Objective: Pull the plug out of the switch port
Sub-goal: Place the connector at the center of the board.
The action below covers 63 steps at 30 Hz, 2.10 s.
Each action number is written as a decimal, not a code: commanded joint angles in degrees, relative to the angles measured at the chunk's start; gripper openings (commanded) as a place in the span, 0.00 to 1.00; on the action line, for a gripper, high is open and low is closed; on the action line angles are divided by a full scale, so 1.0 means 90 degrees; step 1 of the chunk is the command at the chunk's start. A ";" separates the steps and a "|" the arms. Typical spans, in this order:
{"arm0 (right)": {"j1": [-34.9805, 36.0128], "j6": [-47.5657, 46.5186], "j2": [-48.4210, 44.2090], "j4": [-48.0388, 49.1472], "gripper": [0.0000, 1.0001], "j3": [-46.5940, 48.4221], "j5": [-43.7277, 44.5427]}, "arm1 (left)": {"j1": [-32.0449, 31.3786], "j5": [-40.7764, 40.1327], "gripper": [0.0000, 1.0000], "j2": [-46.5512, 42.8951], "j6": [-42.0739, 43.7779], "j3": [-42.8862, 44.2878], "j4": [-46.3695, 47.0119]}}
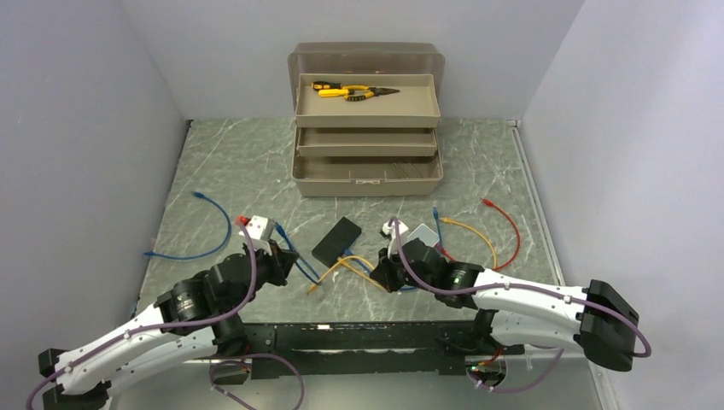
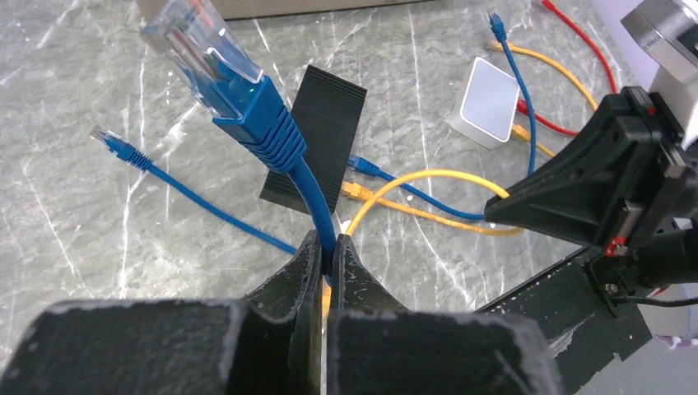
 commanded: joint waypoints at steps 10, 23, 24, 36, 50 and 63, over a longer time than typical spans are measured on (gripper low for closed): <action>-0.0255 0.1049 -0.0967 0.0043 0.00 -0.0528 0.1402 | -0.0010 0.1064 0.00 -0.0669 0.0859 0.0033 0.0369; -0.0269 0.1434 -0.1400 -0.0109 0.01 -0.0628 0.2027 | -0.0006 0.1564 0.00 -0.0223 0.0866 0.0934 -0.0513; -0.0269 0.1448 -0.1438 -0.0088 0.02 -0.0652 0.2039 | -0.0005 0.1684 0.00 -0.0196 0.0883 0.0978 -0.0595; -0.0280 0.1176 -0.1543 -0.0001 0.68 -0.0681 0.1586 | -0.0008 -0.1415 0.00 0.0444 -0.0049 0.2414 -0.2712; -0.0272 0.0661 -0.1579 0.0110 0.73 -0.0383 0.0839 | 0.3753 -0.1013 0.00 0.3638 0.2644 0.5582 -0.2257; -0.0274 0.0054 -0.1801 -0.0245 1.00 0.0217 -0.0273 | 0.7283 -0.0285 0.00 0.6874 0.2380 0.6190 -0.2065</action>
